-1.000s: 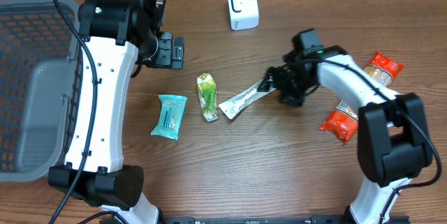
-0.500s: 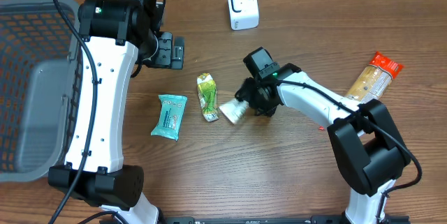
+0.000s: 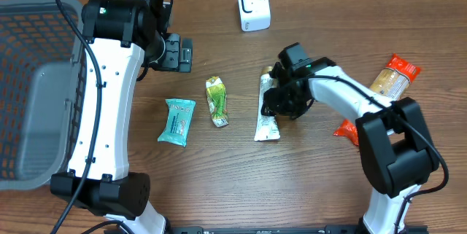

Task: Scan the item barcode
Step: 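Lift the white tube and turn it upright with the right gripper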

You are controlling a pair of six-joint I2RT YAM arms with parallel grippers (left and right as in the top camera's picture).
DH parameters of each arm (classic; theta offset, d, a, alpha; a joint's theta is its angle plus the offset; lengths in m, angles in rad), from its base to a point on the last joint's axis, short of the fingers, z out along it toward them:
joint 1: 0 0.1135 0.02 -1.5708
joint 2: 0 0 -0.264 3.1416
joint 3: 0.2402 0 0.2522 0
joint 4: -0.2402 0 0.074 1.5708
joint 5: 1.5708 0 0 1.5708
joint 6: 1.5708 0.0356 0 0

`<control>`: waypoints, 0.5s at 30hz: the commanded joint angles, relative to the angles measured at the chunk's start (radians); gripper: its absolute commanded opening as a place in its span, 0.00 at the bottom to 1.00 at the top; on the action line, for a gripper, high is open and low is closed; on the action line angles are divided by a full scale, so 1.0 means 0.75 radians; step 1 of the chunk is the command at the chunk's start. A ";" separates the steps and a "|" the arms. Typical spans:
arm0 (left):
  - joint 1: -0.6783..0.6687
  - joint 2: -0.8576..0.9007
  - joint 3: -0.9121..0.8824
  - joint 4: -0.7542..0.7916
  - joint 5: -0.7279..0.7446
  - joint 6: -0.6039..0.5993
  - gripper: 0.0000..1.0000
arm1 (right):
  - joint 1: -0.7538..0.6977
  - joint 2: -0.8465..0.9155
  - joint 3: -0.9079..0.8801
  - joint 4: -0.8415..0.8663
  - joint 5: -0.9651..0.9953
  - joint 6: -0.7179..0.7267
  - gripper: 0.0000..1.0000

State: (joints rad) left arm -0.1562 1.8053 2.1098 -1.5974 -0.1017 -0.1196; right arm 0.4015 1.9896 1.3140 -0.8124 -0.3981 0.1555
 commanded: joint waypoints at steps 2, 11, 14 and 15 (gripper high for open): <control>0.007 0.010 -0.003 0.002 0.002 0.020 1.00 | -0.114 0.011 -0.008 -0.017 -0.135 -0.214 0.71; 0.007 0.010 -0.003 0.002 0.002 0.020 1.00 | -0.224 0.014 -0.034 -0.005 -0.429 -0.209 0.73; 0.007 0.010 -0.003 0.002 0.002 0.020 1.00 | -0.184 0.015 -0.082 0.054 -0.395 -0.209 0.75; 0.007 0.010 -0.003 0.002 0.002 0.020 1.00 | -0.171 0.018 -0.099 0.076 -0.360 -0.209 0.76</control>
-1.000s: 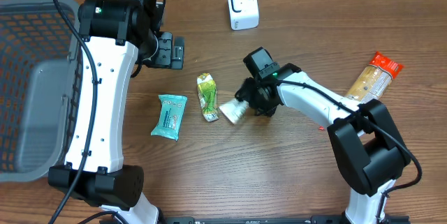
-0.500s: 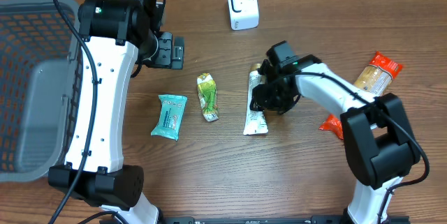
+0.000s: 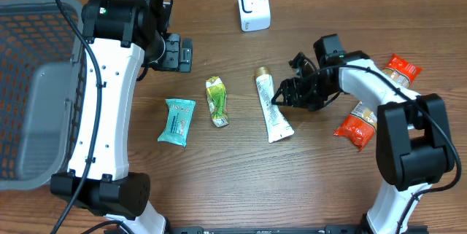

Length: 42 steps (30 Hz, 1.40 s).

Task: Scan the item barcode
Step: 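Lift the white tube and turn it upright with the right gripper, then carry the white tube up to the white scanner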

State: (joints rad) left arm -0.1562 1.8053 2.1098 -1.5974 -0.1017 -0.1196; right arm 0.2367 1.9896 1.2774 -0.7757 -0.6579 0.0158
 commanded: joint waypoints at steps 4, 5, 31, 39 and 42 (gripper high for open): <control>0.007 0.010 -0.003 0.002 0.002 0.020 1.00 | 0.096 0.024 -0.126 0.105 0.161 -0.022 0.77; 0.007 0.010 -0.003 0.002 0.002 0.020 1.00 | 0.105 0.024 -0.145 0.122 0.192 -0.022 0.76; 0.007 0.010 -0.003 0.002 0.002 0.020 0.99 | -0.079 -0.296 -0.163 -0.064 -0.682 -0.169 0.04; 0.007 0.010 -0.003 0.002 0.002 0.020 1.00 | -0.092 -0.675 -0.066 -0.185 -0.670 -0.153 0.04; 0.007 0.010 -0.003 0.002 0.002 0.020 1.00 | -0.092 -0.805 -0.055 -0.180 -0.581 -0.139 0.04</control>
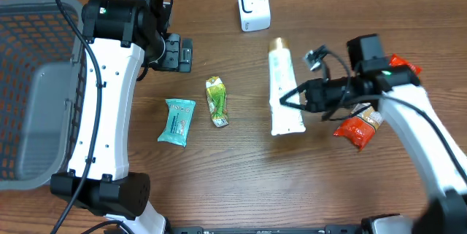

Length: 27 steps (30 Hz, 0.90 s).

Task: Scan the item barcode
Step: 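Carry the white tube up to the white scanner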

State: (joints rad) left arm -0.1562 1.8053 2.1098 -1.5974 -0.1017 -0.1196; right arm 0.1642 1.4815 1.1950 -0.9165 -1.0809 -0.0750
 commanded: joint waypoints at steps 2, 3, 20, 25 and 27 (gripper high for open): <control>0.007 0.010 -0.003 0.002 0.002 0.020 1.00 | 0.005 -0.196 0.054 0.020 0.117 0.066 0.04; 0.007 0.010 -0.003 0.002 0.002 0.020 1.00 | 0.005 -0.227 0.054 0.027 0.163 0.094 0.04; 0.007 0.010 -0.003 0.002 0.002 0.020 1.00 | 0.007 -0.282 0.054 0.047 0.053 0.141 0.04; 0.007 0.010 -0.003 0.002 0.002 0.020 1.00 | 0.019 -0.279 0.057 0.131 0.151 0.302 0.03; 0.007 0.010 -0.003 0.002 0.002 0.020 1.00 | 0.045 -0.256 0.100 0.174 0.221 0.380 0.03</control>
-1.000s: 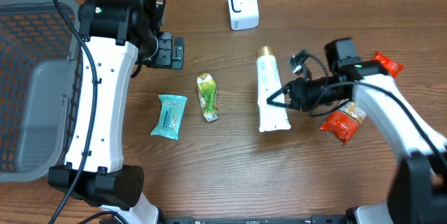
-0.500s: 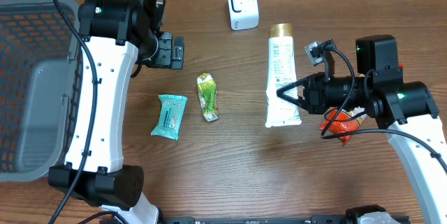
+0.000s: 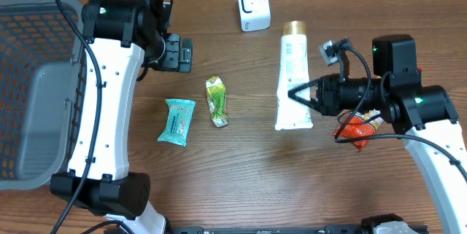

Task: Scan the item barcode
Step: 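Carry the white tube up to the white scanner, then bring the white tube back and lay it beside the pasta bag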

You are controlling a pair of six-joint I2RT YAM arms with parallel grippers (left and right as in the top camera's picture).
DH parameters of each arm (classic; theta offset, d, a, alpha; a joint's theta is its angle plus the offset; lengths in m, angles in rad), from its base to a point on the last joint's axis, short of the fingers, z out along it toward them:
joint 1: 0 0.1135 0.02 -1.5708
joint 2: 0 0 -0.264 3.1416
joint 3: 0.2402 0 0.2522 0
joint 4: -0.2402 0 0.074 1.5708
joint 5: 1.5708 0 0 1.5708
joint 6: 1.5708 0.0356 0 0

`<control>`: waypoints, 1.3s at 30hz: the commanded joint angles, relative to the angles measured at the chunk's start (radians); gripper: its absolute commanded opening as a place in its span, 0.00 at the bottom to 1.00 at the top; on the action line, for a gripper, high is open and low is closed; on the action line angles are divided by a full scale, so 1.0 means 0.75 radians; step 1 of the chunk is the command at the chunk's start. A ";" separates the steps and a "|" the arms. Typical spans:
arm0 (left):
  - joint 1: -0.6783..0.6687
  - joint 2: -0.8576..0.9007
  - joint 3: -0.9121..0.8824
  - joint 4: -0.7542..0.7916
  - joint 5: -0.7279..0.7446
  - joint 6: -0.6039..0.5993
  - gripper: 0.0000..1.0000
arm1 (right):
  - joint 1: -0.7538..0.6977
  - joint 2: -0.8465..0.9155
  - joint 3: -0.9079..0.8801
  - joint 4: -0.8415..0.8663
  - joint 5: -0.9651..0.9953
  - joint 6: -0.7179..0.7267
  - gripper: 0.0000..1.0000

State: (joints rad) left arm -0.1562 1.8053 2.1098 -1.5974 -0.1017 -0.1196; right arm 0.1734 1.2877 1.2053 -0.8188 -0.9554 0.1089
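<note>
A white tube with a gold cap [image 3: 293,59] hangs above the table, right of middle, with its cap pointing to the far edge. My right gripper [image 3: 298,94] is shut on the tube's lower half, reaching in from the right. The white barcode scanner [image 3: 253,6] stands at the far edge, a little left of the tube's cap. My left gripper [image 3: 179,52] hovers at the far left of the items, open and holding nothing.
A teal packet [image 3: 177,121] and a green packet [image 3: 217,101] lie left of the tube. A red packet [image 3: 356,129] lies under my right arm. A grey mesh basket [image 3: 29,81] fills the left side.
My right gripper has carried the tube farther toward the far edge and a little right, and higher. Its cap is now level with the scanner's base. The left arm has not moved.
My right gripper was down on the tube where it lay slanted on the table's middle. Then the tube was turned, cap toward the far left, with the gripper at its side. Later it was lifted and upright in view, and now it is held near the scanner.
</note>
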 commanded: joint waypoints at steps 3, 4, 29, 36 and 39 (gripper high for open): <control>0.007 0.010 -0.003 0.002 0.002 0.020 0.99 | 0.081 0.101 0.271 -0.052 0.185 0.133 0.03; 0.007 0.010 -0.003 0.002 0.002 0.020 1.00 | 0.101 0.149 0.357 -0.108 0.252 0.120 0.03; 0.007 0.010 -0.003 0.002 0.002 0.020 1.00 | 0.361 1.298 1.288 0.172 2.087 -0.644 0.04; 0.007 0.010 -0.003 0.002 0.002 0.020 1.00 | 0.361 1.469 1.287 0.440 2.186 -0.949 0.04; 0.007 0.010 -0.003 0.002 0.002 0.020 1.00 | 0.366 1.535 1.287 0.565 2.260 -1.039 0.04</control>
State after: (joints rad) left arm -0.1562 1.8053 2.1078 -1.5978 -0.1017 -0.1196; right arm 0.4393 2.4042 2.1407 -0.4622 0.6266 -0.5453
